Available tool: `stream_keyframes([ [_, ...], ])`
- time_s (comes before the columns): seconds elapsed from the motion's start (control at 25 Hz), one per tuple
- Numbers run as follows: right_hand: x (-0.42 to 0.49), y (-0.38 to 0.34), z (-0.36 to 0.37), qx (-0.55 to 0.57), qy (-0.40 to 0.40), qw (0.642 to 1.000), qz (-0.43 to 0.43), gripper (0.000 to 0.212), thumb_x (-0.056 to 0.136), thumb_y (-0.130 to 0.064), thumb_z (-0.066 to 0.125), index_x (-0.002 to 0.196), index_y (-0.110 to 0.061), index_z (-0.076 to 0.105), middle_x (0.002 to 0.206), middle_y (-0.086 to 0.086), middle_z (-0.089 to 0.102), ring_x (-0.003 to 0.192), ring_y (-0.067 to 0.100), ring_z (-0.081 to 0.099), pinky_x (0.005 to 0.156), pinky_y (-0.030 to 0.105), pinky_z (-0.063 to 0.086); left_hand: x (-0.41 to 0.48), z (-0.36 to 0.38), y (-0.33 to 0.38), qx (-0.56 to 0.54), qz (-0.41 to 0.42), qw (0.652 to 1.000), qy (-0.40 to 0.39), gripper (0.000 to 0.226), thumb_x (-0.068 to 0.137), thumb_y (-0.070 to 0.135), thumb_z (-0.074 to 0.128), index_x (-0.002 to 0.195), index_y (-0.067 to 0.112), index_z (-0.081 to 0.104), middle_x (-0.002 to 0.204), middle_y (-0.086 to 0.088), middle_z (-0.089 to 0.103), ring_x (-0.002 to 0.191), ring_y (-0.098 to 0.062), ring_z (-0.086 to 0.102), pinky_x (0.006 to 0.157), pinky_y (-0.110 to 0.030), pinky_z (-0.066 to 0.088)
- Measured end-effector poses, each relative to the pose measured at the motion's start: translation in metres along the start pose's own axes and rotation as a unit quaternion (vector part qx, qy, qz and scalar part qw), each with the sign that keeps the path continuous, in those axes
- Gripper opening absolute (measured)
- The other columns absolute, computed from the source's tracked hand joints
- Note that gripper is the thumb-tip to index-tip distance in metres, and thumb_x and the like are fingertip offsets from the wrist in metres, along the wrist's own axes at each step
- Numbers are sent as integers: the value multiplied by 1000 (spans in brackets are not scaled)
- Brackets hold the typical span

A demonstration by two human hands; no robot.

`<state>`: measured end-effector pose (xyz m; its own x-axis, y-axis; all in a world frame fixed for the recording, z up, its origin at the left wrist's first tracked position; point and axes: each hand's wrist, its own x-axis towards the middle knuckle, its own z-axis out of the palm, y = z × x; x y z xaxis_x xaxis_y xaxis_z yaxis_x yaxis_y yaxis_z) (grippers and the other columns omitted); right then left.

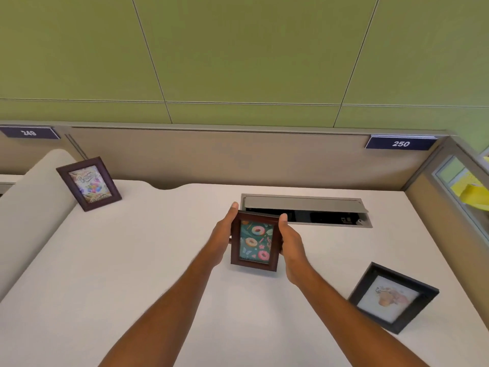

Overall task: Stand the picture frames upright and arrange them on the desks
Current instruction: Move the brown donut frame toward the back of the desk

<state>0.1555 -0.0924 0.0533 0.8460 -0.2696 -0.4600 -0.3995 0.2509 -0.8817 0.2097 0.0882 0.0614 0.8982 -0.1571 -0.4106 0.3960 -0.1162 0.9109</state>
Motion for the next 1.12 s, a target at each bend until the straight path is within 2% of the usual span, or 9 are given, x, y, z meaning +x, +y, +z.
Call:
stream_keyframes([
  [0.12,9,-9,39,-11,-29,1000,3,54,104,-69,46,110,-25,77,93,-5,86,81,11,83,53,18,61,7,-38,8,-7,11,999,29,62,101,83,36,98,47,86,109,11,87,93,-1,81,88,-35,50],
  [0.44,53,-41,119,-37,-79,996,-14,58,103,-72,46,111,-24,77,95,-6,86,82,9,83,53,16,60,48,-110,38,-22,34,997,71,69,97,88,37,115,37,82,116,11,86,101,-3,81,89,-38,52],
  [0.68,101,-57,151,-38,-88,995,-16,58,104,-71,45,114,-24,76,94,-8,86,80,7,83,52,15,59,99,-130,52,-29,27,996,83,67,102,81,35,125,33,75,122,7,84,117,-15,76,94,-38,53],
  [0.92,149,-53,168,-32,-98,995,-11,59,104,-69,47,117,-20,76,103,1,86,89,18,84,61,25,65,152,-140,45,-36,15,995,93,62,104,79,36,118,33,76,106,13,86,113,-14,76,96,-39,53],
  [1.0,162,-51,170,-33,-99,995,-9,60,104,-69,46,118,-19,76,102,1,87,87,18,84,59,24,64,166,-141,42,-39,10,995,95,61,103,79,37,117,33,75,101,16,87,111,-13,76,92,-37,53],
  [1.12,180,-50,173,-31,-97,995,-11,59,105,-68,46,117,-18,76,100,0,87,86,16,84,57,22,63,184,-142,41,-48,6,994,98,63,101,81,40,122,33,74,104,15,86,112,-13,76,89,-35,53],
])
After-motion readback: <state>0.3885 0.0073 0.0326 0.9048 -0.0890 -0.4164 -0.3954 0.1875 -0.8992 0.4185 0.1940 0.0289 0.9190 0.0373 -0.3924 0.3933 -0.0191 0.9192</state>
